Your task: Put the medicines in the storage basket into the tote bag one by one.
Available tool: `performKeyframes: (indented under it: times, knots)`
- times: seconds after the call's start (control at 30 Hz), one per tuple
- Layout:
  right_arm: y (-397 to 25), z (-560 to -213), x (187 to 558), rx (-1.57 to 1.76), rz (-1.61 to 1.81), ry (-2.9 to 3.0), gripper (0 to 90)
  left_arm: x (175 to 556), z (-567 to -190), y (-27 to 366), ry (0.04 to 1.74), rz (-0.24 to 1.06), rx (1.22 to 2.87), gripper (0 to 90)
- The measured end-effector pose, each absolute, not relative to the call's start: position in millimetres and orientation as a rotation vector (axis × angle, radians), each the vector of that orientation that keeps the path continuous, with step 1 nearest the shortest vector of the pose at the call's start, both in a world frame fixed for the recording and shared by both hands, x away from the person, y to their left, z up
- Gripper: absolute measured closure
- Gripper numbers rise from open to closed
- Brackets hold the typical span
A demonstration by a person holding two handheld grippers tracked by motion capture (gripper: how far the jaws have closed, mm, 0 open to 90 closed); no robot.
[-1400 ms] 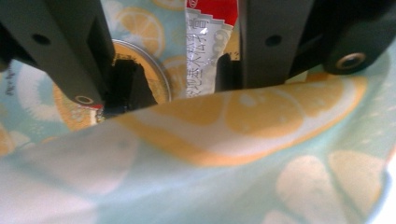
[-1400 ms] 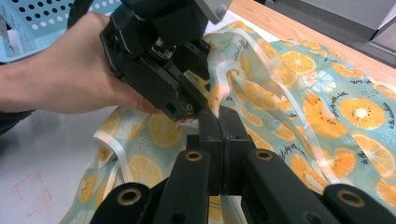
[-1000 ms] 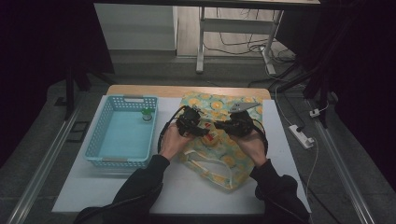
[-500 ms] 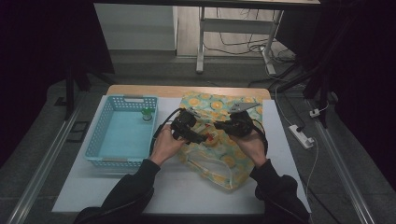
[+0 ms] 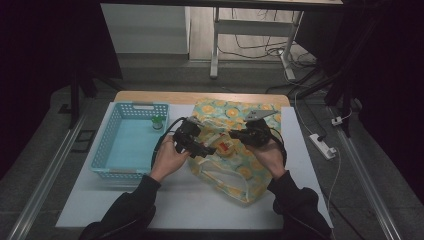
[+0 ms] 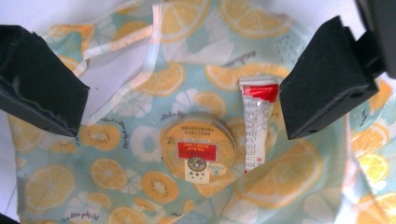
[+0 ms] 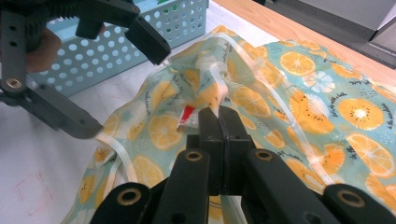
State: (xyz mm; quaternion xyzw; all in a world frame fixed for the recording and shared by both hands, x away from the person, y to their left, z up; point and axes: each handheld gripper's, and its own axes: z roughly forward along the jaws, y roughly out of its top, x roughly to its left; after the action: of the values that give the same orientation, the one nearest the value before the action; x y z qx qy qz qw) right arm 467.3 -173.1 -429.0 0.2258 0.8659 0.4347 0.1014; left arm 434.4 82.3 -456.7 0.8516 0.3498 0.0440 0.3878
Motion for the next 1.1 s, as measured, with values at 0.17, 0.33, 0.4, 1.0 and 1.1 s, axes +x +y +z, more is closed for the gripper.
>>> performKeyframes:
  times: [0.17, 0.33, 0.4, 1.0, 1.1]
  knots:
    - [-172.9, -429.4, 467.3, 0.667, 1.283, 2.557, 90.0, 431.1, -455.9, 97.2, 0.891, 0.101, 2.132, 0.0]
    - [-172.6, -429.7, 467.2, 0.668, 1.282, 2.561, 90.0, 428.0, -455.1, 113.0, 0.891, 0.100, 2.100, 0.0]
    - [-172.6, -429.8, 467.2, 0.668, 1.281, 2.561, 90.0, 427.0, -455.1, 119.9, 0.896, 0.106, 2.082, 0.0]
    - [-172.1, -431.1, 467.4, 0.668, 1.274, 2.566, 90.0, 425.0, -450.6, 172.9, 1.006, 0.202, 2.087, 0.0]
    - [-171.8, -431.4, 467.4, 0.668, 1.275, 2.567, 90.0, 426.2, -449.7, 182.9, 1.031, 0.238, 2.093, 0.0]
